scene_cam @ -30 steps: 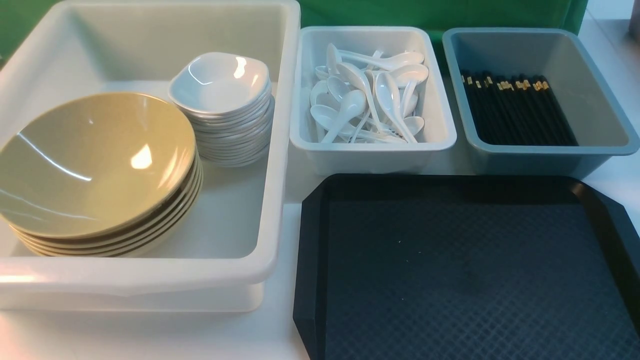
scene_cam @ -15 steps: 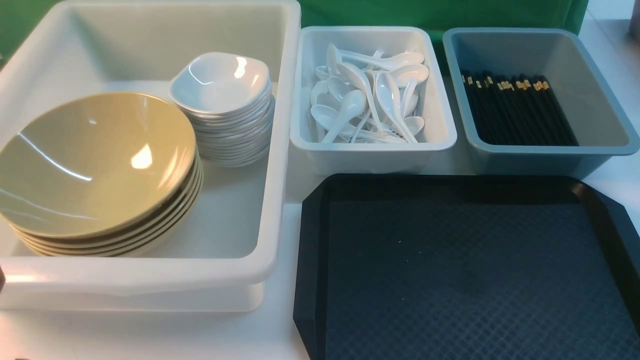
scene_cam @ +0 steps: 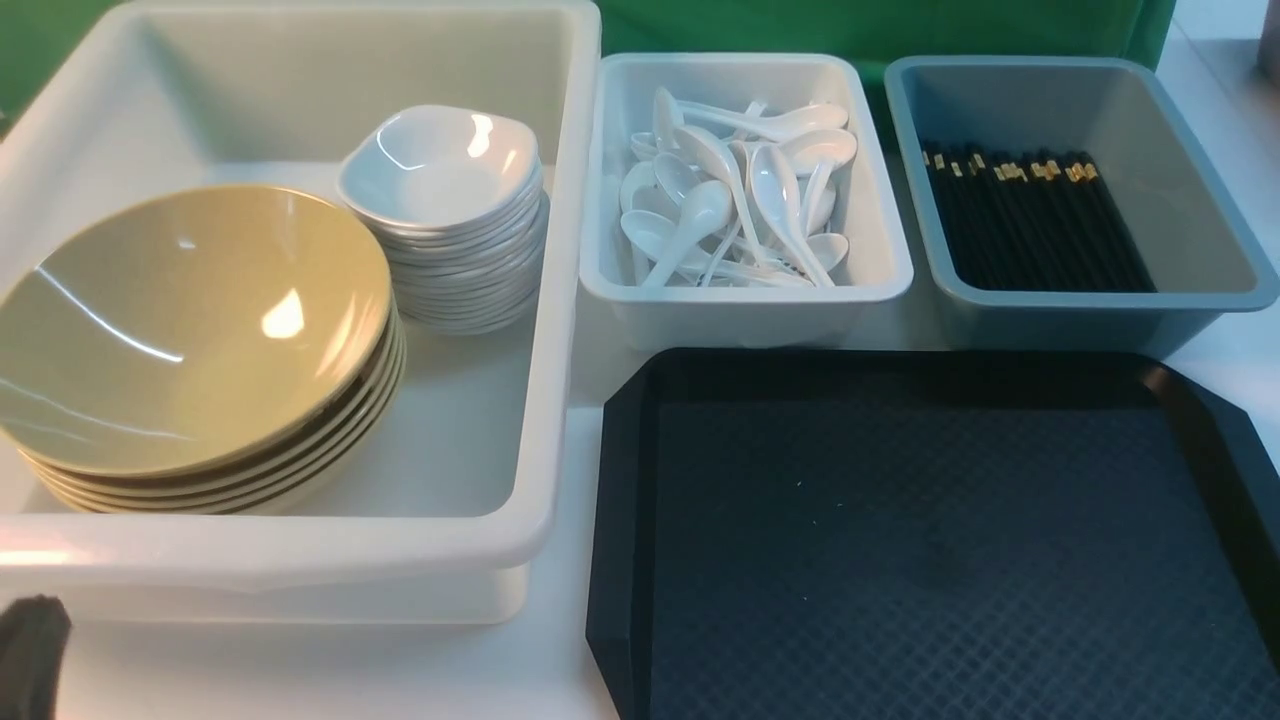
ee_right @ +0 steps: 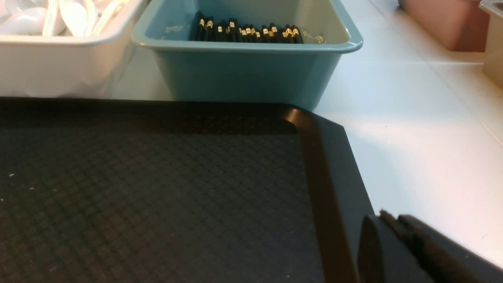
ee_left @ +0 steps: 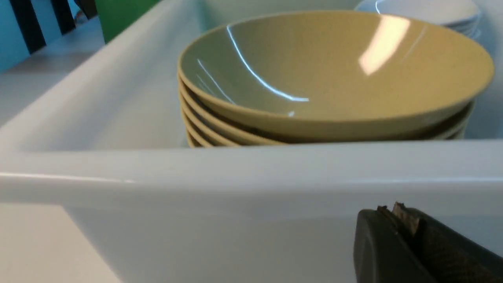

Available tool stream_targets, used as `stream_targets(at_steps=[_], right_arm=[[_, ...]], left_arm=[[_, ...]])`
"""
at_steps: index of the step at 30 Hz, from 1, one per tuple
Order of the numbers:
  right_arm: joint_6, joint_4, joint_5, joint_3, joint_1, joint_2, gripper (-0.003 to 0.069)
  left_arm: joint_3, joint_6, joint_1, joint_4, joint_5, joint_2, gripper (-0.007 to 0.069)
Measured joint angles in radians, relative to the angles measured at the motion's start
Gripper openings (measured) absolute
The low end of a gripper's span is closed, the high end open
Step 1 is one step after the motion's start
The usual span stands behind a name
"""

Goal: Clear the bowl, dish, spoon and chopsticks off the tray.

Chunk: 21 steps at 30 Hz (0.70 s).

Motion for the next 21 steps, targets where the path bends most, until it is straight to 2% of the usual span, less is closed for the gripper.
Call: stream_targets(at_steps=[2,21], right_arm=[[0.0,0.0,0.0,0.0,0.0,0.0,0.0078],[0.0,0.0,0.0,0.0,0.0,0.0,0.0097]], left_arm=[[0.0,-0.015,-0.015,0.005,0.037,0.0,-0.0011],[0.0,-0.05,-0.027,0.005,0.04,0.0,-0.0011]])
